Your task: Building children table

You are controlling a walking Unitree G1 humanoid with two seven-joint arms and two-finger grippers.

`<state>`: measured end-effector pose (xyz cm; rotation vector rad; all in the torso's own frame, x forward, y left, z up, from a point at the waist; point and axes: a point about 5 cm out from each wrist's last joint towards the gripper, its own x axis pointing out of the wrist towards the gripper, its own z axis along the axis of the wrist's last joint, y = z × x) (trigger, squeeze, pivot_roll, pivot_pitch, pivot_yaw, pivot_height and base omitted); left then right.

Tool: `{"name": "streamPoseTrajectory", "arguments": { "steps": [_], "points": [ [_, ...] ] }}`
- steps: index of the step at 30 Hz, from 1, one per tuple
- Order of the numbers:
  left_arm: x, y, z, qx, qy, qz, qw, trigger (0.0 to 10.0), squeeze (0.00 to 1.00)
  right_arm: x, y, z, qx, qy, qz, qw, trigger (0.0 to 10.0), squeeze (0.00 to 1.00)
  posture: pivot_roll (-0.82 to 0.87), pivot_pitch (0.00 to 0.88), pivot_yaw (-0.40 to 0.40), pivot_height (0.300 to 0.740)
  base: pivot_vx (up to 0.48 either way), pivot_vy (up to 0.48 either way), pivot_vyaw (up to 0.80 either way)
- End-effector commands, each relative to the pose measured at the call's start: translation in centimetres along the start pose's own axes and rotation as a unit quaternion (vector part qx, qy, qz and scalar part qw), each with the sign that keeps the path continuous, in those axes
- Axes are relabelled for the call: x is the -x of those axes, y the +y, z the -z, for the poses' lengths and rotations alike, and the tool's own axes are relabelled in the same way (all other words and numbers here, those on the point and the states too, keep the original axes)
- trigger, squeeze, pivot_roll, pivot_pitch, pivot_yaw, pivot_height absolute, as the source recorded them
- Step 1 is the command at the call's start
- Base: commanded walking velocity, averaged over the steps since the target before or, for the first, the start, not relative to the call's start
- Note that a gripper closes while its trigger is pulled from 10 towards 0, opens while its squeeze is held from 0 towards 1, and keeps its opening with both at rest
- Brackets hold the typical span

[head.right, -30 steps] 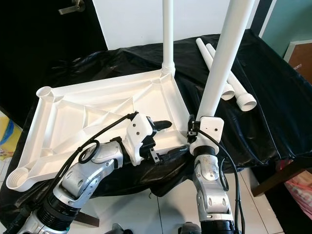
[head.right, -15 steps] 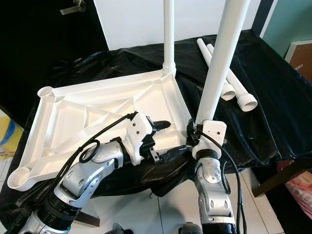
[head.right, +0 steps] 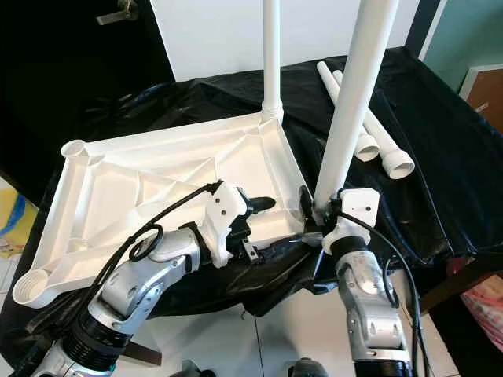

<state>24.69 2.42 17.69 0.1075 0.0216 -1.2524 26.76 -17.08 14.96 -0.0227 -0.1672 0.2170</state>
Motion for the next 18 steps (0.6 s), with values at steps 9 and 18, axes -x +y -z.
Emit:
{"name": "streamPoseTrajectory", "arguments": {
  "steps": [9, 18],
  "points": [
    [0.2, -0.2, 0.2, 0.005, 0.016, 0.025, 1.000, 10.0, 0.00, -1.8, -0.3, -0.4, 0.033, 0.012, -0.139, 0.990, 10.0, 0.00, -0.16, 0.075, 0.087, 0.740, 0.000, 0.000, 0.00],
    [0.3, -0.1, 0.0, 0.004, 0.016, 0.020, 1.000, 10.0, 0.00, -1.8, -0.8, 0.5, 0.054, 0.051, -0.198, 0.977, 0.0, 0.00, -0.15, 0.072, 0.081, 0.740, 0.000, 0.000, 0.00]
  ]
}}
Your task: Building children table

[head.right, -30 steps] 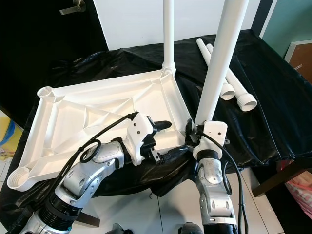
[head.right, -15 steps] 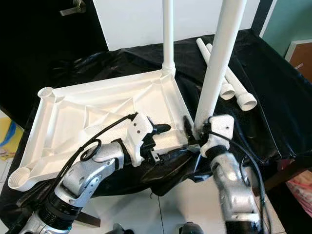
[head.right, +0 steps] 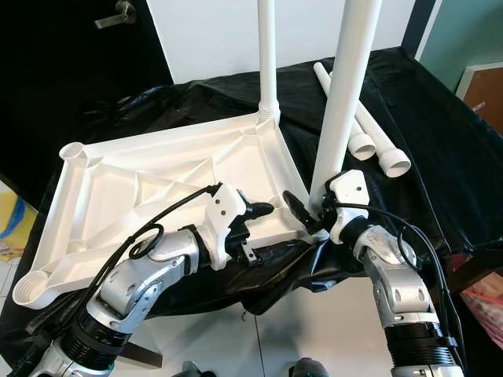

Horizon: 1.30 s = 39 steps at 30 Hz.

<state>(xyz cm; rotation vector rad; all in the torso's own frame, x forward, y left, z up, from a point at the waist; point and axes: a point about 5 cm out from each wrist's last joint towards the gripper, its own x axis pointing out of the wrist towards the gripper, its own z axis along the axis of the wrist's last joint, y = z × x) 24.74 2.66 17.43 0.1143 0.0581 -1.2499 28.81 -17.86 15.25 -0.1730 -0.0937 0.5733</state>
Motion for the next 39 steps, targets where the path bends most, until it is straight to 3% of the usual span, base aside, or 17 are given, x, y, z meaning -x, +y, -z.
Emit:
{"name": "streamPoseTrajectory", "arguments": {
  "steps": [1, 9, 10, 11, 12, 18, 21, 31, 35, 38, 39],
  "points": [
    [0.1, -0.2, -0.3, -0.004, 0.001, 0.020, 1.000, 10.0, 0.00, -0.2, 0.4, 0.4, -0.002, 0.010, -0.016, 1.000, 0.0, 0.00, -0.15, 0.072, 0.081, 0.740, 0.000, 0.000, 0.00],
    [0.3, -0.2, -0.3, 0.000, 0.003, 0.019, 1.000, 10.0, 0.00, 0.4, 0.1, 1.2, -0.005, 0.026, -0.023, 0.999, 0.0, 0.00, -0.15, 0.074, 0.086, 0.740, 0.000, 0.000, 0.00],
    [0.3, -0.2, -0.3, 0.000, 0.004, 0.019, 1.000, 10.0, 0.00, 0.6, 0.0, 1.5, -0.006, 0.032, -0.021, 0.999, 5.3, 0.00, -0.15, 0.074, 0.086, 0.740, 0.000, 0.000, 0.00],
    [0.3, -0.2, -0.3, 0.000, 0.004, 0.019, 1.000, 10.0, 0.00, 0.6, 0.0, 1.5, -0.006, 0.032, -0.021, 0.999, 5.3, 0.00, -0.15, 0.074, 0.086, 0.740, 0.000, 0.000, 0.00],
    [0.3, -0.2, -0.4, 0.000, 0.004, 0.019, 1.000, 10.0, 0.00, 0.7, 0.0, 1.7, -0.010, 0.034, -0.015, 0.999, 10.0, 0.00, -0.15, 0.075, 0.088, 0.740, 0.000, 0.000, 0.00],
    [0.4, -0.2, -0.3, 0.000, 0.005, 0.020, 1.000, 10.0, 0.00, 0.8, 0.0, 1.7, -0.017, 0.031, 0.004, 0.999, 10.0, 0.00, -0.15, 0.076, 0.091, 0.740, 0.000, 0.000, 0.00],
    [0.3, -0.4, -0.3, 0.003, 0.006, 0.023, 1.000, 10.0, 0.00, 0.6, 0.3, 1.7, -0.015, 0.030, 0.065, 0.997, 10.0, 0.00, -0.15, 0.081, 0.090, 0.740, 0.000, 0.000, 0.00],
    [0.3, -0.6, -0.2, 0.006, 0.007, 0.026, 1.000, 10.0, 0.00, 0.6, 1.0, 2.1, -0.025, 0.048, 0.154, 0.987, 10.0, 0.00, -0.16, 0.080, 0.087, 0.740, 0.000, 0.000, 0.00],
    [0.3, -0.8, -0.1, 0.007, 0.009, 0.028, 1.000, 10.0, 0.00, 0.9, 1.4, 2.5, -0.050, 0.057, 0.232, 0.970, 10.0, 0.00, -0.16, 0.076, 0.087, 0.740, 0.000, 0.000, 0.00],
    [0.3, -0.8, 0.0, 0.007, 0.009, 0.029, 1.000, 10.0, 0.00, 1.3, 2.0, 2.6, -0.059, 0.059, 0.311, 0.947, 10.0, 0.00, -0.16, 0.074, 0.086, 0.740, 0.000, 0.000, 0.00],
    [0.3, -0.8, 0.0, 0.007, 0.009, 0.029, 1.000, 10.0, 0.00, 1.3, 2.0, 2.6, -0.059, 0.059, 0.311, 0.947, 10.0, 0.00, -0.16, 0.074, 0.086, 0.740, 0.000, 0.000, 0.00]
  ]
}}
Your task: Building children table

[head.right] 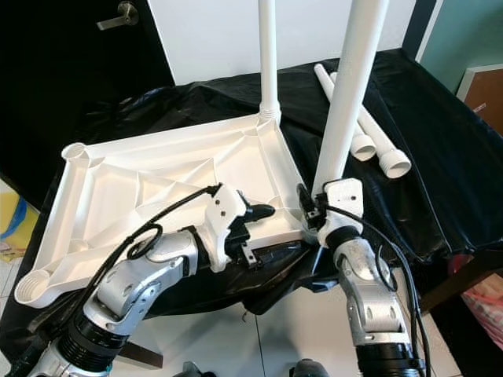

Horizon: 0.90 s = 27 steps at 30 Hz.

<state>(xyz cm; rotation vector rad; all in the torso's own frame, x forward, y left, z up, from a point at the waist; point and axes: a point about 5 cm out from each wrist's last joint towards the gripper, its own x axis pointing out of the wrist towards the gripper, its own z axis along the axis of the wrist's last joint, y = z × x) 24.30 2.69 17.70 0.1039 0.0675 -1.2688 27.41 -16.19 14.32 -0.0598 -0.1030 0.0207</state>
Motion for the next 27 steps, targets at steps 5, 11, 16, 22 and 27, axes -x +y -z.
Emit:
{"name": "streamPoseTrajectory", "arguments": {
  "steps": [5, 11, 16, 22, 27],
  "points": [
    [0.1, -0.3, 0.2, 0.000, 0.009, 0.019, 1.000, 10.0, 0.00, 1.5, 0.7, 2.4, -0.028, 0.062, 0.107, 0.992, 10.0, 0.00, -0.16, 0.067, 0.089, 0.740, 0.000, 0.000, 0.00],
    [0.1, -0.2, 0.1, 0.000, 0.007, 0.018, 1.000, 10.0, 0.00, 1.6, 1.2, 2.0, -0.045, 0.052, 0.107, 0.992, 10.0, 0.00, -0.17, 0.061, 0.095, 0.740, 0.000, 0.000, 0.00],
    [0.0, 0.0, 0.1, -0.003, 0.007, 0.020, 1.000, 10.0, 0.00, 1.8, 0.9, 2.0, -0.051, 0.054, 0.124, 0.989, 10.0, 0.00, -0.18, 0.042, 0.098, 0.740, 0.000, 0.000, 0.00],
    [-0.1, 0.1, 0.0, -0.010, 0.006, 0.019, 1.000, 10.0, 0.00, 1.7, 1.0, 1.6, -0.055, 0.044, 0.129, 0.989, 10.0, 0.00, -0.18, 0.029, 0.091, 0.740, 0.000, 0.000, 0.00],
    [-0.3, 0.8, -0.5, -0.009, -0.002, 0.006, 1.000, 10.0, 0.00, 1.3, 0.7, 1.1, -0.053, 0.029, 0.121, 0.991, 10.0, 0.00, -0.18, 0.062, 0.093, 0.740, 0.000, 0.000, 0.00]
  ]
}}
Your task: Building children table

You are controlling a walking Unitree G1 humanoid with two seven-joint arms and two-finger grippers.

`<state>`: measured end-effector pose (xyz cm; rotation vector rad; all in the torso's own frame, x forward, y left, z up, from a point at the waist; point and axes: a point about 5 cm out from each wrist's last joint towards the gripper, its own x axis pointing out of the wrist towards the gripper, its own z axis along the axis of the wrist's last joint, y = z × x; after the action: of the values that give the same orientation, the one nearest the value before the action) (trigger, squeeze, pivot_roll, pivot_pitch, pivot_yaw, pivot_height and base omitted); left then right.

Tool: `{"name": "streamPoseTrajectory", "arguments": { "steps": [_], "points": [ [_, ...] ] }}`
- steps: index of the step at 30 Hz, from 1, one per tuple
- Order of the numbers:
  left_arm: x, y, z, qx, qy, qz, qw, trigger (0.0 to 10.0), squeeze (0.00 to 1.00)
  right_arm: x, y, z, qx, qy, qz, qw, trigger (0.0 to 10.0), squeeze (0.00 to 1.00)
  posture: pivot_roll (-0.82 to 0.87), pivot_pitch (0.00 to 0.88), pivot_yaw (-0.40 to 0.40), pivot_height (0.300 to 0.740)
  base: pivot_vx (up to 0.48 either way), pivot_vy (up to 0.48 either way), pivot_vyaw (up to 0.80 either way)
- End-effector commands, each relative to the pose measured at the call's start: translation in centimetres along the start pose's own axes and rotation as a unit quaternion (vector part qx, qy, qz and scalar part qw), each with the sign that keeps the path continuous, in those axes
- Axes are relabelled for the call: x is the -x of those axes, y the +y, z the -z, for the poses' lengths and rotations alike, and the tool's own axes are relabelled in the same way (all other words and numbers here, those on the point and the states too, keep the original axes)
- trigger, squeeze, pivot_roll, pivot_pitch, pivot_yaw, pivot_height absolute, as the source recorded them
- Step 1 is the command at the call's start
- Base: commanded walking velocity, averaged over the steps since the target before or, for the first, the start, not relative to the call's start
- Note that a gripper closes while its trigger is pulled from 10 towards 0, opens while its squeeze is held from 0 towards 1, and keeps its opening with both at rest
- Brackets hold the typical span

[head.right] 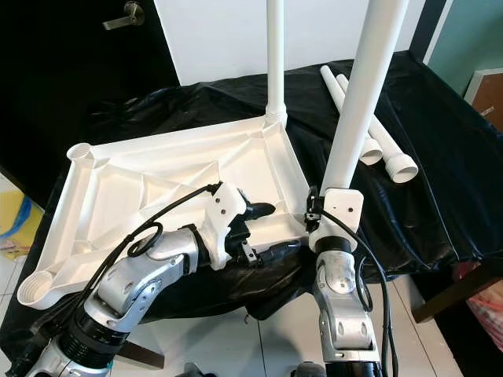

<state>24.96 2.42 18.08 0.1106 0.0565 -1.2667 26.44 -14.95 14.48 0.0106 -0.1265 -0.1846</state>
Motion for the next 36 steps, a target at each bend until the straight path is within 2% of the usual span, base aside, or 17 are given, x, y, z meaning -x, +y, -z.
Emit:
{"name": "streamPoseTrajectory", "arguments": {
  "steps": [1, 2, 3, 8, 9, 10, 11, 12, 14, 17, 20, 23, 26, 27, 29, 31, 36],
  "points": [
    [0.1, 0.4, -0.3, -0.006, -0.002, 0.007, 1.000, 10.0, 0.00, -0.1, -0.8, 1.0, -0.018, 0.034, 0.015, 0.999, 10.0, 0.73, -0.18, 0.078, 0.083, 0.740, 0.000, 0.000, 0.00],
    [0.1, 0.4, -0.3, -0.006, -0.002, 0.007, 1.000, 10.0, 0.00, -0.1, -0.8, 1.0, -0.018, 0.034, 0.015, 0.999, 10.0, 0.73, -0.18, 0.078, 0.083, 0.740, 0.000, 0.000, 0.00],
    [0.0, 0.6, -0.4, -0.013, -0.002, 0.007, 1.000, 10.0, 0.00, -0.3, -0.9, 0.8, -0.015, 0.027, 0.008, 0.999, 10.0, 1.00, -0.18, 0.077, 0.082, 0.740, 0.000, 0.000, 0.00],
    [0.0, 0.8, -0.3, -0.014, -0.004, 0.001, 1.000, 10.0, 0.00, -0.6, -1.0, 0.1, -0.013, 0.008, -0.027, 1.000, 10.0, 1.00, -0.18, 0.070, 0.080, 0.740, 0.000, 0.000, 0.00],
    [0.0, 0.7, -0.3, -0.013, -0.005, 0.001, 1.000, 10.0, 0.00, -0.6, -1.0, -0.1, -0.014, 0.004, -0.045, 0.999, 10.0, 0.72, -0.19, 0.073, 0.083, 0.740, 0.000, 0.000, 0.00],
    [0.0, 0.6, -0.3, -0.013, -0.005, 0.002, 1.000, 10.0, 0.00, -0.7, -1.0, -0.2, -0.015, 0.002, -0.069, 0.998, 10.0, 0.00, -0.19, 0.075, 0.084, 0.740, 0.000, 0.000, 0.00],
    [0.0, 0.5, -0.2, -0.013, -0.006, 0.003, 1.000, 10.0, 0.00, -0.7, -1.0, -0.3, -0.014, 0.000, -0.093, 0.996, 10.0, 0.00, -0.18, 0.076, 0.083, 0.740, 0.000, 0.000, 0.00],
    [0.0, 0.5, -0.2, -0.013, -0.006, 0.003, 1.000, 10.0, 0.00, -0.7, -1.0, -0.3, -0.014, 0.000, -0.093, 0.996, 10.0, 0.00, -0.18, 0.076, 0.083, 0.740, 0.000, 0.000, 0.00],
    [0.1, 0.3, -0.1, -0.012, -0.005, 0.005, 1.000, 10.0, 0.00, -0.8, -1.4, -0.5, -0.005, -0.004, -0.150, 0.989, 10.0, 0.00, -0.18, 0.083, 0.087, 0.740, 0.000, 0.000, 0.00],
    [0.1, 0.3, 0.0, -0.012, -0.005, 0.006, 1.000, 10.0, 0.00, -0.9, -1.6, -0.5, -0.001, -0.005, -0.166, 0.986, 10.0, 0.00, -0.18, 0.083, 0.088, 0.740, 0.000, 0.000, 0.00],
    [0.2, 0.2, 0.0, -0.011, -0.003, 0.008, 1.000, 10.0, 0.00, -1.8, -2.2, -0.7, 0.025, -0.006, -0.252, 0.967, 10.0, 0.00, -0.17, 0.089, 0.093, 0.740, 0.000, 0.000, 0.00],
    [0.3, 0.2, 0.1, -0.011, -0.002, 0.009, 1.000, 10.0, 0.00, -2.0, -2.3, -0.7, 0.030, -0.005, -0.280, 0.960, 10.0, 0.00, -0.17, 0.089, 0.093, 0.740, 0.000, 0.000, 0.00],
    [0.3, 0.1, 0.2, -0.011, 0.000, 0.010, 1.000, 10.0, 0.00, -2.5, -2.0, -0.5, 0.043, -0.001, -0.337, 0.941, 10.0, 0.00, -0.17, 0.085, 0.092, 0.740, 0.000, 0.000, 0.00],
    [0.3, 0.1, 0.2, -0.011, 0.000, 0.010, 1.000, 10.0, 0.00, -2.5, -2.0, -0.5, 0.043, -0.001, -0.337, 0.941, 10.0, 0.00, -0.17, 0.085, 0.092, 0.740, 0.000, 0.000, 0.00],
    [0.2, 0.0, 0.2, -0.007, -0.003, 0.013, 1.000, 10.0, 0.00, -2.9, -1.8, -0.3, 0.050, 0.003, -0.365, 0.930, 10.0, 0.00, -0.17, 0.083, 0.091, 0.740, 0.000, 0.000, 0.00],
    [0.2, 0.0, 0.2, -0.007, -0.003, 0.013, 1.000, 10.0, 0.00, -2.9, -1.8, -0.3, 0.050, 0.003, -0.365, 0.930, 10.0, 0.00, -0.17, 0.083, 0.091, 0.740, 0.000, 0.000, 0.00],
    [0.2, 0.0, 0.5, -0.002, -0.007, 0.011, 1.000, 10.0, 0.00, -3.2, -1.9, 0.0, 0.065, 0.012, -0.387, 0.920, 10.0, 0.00, -0.16, 0.075, 0.090, 0.740, 0.000, 0.000, 0.00]
  ]
}}
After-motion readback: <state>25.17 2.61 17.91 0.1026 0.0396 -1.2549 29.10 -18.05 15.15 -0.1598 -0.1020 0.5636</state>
